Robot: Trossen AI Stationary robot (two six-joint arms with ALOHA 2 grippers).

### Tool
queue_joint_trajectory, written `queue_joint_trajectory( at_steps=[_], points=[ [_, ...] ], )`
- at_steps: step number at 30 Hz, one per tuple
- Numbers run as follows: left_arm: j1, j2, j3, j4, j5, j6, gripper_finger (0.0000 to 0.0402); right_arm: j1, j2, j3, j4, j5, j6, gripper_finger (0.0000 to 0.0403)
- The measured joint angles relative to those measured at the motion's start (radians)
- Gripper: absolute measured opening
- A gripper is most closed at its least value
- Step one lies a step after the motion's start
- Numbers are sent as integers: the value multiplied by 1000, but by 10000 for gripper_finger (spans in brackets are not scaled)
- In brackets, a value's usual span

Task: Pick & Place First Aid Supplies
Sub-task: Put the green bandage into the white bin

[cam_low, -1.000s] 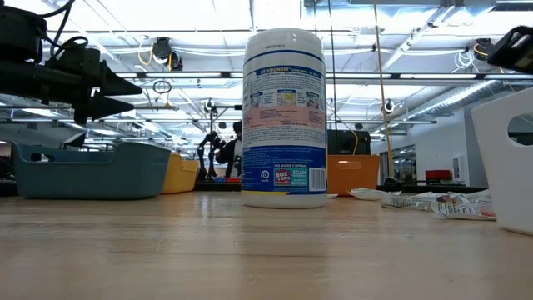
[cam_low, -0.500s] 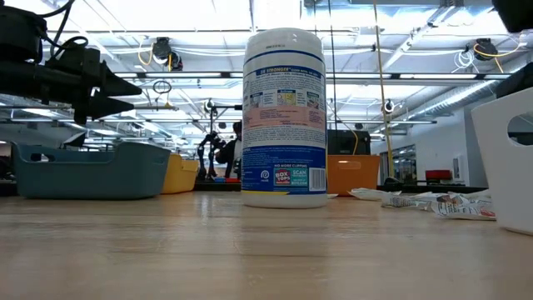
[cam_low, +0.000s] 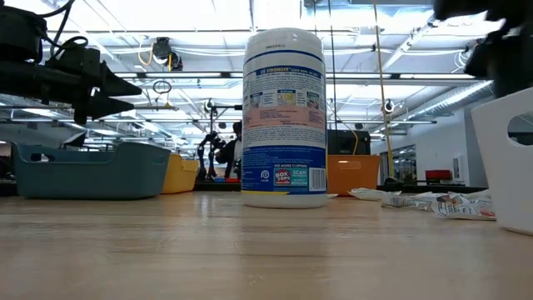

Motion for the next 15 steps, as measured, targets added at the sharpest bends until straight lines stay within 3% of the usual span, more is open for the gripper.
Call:
queue_joint_trajectory(
  at_steps=[8,15],
  points=[
    [0,0,0,0,0,0,301,-181,-84,0,-126,151,124,224],
    [0,0,0,0,0,0,301,-378,-86,0,-170,155,220,220]
  ],
)
